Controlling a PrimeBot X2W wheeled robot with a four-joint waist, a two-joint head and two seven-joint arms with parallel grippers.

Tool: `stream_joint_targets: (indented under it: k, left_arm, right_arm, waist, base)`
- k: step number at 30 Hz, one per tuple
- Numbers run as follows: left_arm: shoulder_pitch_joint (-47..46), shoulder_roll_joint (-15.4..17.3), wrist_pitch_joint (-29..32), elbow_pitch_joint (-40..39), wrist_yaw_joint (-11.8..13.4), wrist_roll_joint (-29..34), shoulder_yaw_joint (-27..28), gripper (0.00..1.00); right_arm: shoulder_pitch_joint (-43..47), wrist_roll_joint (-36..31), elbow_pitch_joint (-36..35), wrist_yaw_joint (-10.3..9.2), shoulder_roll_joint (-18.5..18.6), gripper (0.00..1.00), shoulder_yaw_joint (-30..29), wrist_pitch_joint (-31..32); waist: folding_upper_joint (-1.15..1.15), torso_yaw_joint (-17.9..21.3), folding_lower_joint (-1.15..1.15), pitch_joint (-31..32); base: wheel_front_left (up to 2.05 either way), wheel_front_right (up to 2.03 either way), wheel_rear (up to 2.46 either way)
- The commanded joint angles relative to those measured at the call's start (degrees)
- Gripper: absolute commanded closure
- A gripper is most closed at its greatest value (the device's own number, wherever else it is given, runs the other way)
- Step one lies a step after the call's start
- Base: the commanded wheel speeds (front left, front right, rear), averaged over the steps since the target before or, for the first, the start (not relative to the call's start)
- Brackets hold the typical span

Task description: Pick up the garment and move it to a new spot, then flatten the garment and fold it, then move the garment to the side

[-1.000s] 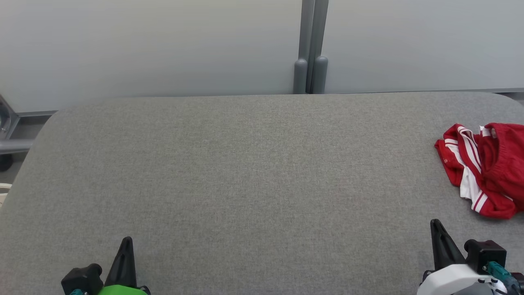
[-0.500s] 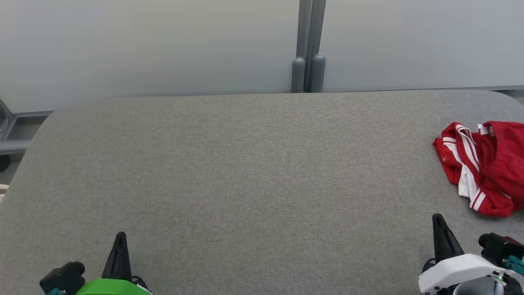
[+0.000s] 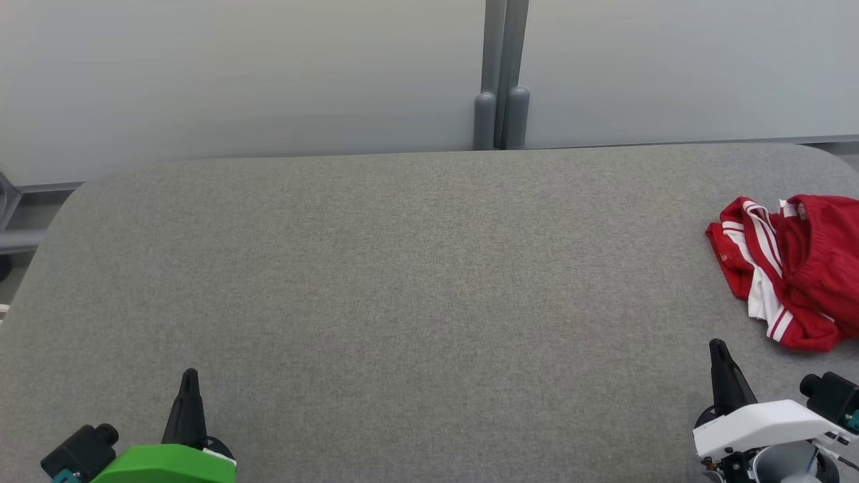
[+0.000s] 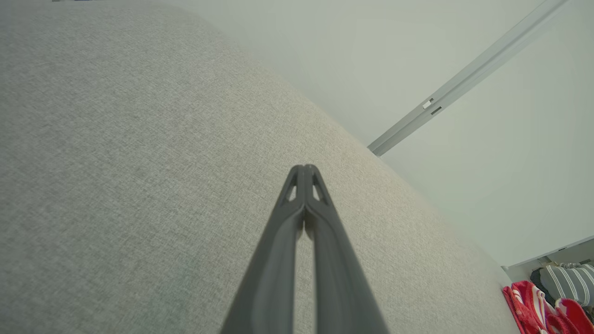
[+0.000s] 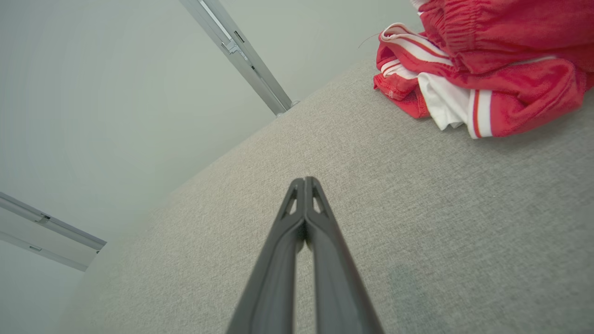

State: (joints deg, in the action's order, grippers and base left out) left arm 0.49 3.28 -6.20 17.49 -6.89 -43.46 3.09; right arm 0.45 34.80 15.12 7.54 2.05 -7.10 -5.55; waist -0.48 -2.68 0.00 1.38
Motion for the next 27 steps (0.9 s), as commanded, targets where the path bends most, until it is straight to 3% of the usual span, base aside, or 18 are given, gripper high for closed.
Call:
stream_joint_targets:
  k: [1, 27]
  left_arm:
    - [-1.8, 0.2, 0.4, -0.9, -0.3, -2.3, 0.3, 1.0]
    - [-3.5, 0.0, 4.8, -2.4, -0.4, -20.2, 1.6, 1.0]
  right_arm:
    - [-1.7, 2.6, -0.8, -0.02, 0.4, 1.0, 0.0, 0.6]
    - [-4.1, 23.6, -0.7, -0.02, 0.6, 1.0, 0.2, 5.4]
  waist:
    - [0.14, 0.1, 0.0, 0.0]
    - [0.24, 0.8, 0.0, -0.5]
  base:
    - [0.0, 0.0, 0.0]
    - [0.0, 0.0, 0.0]
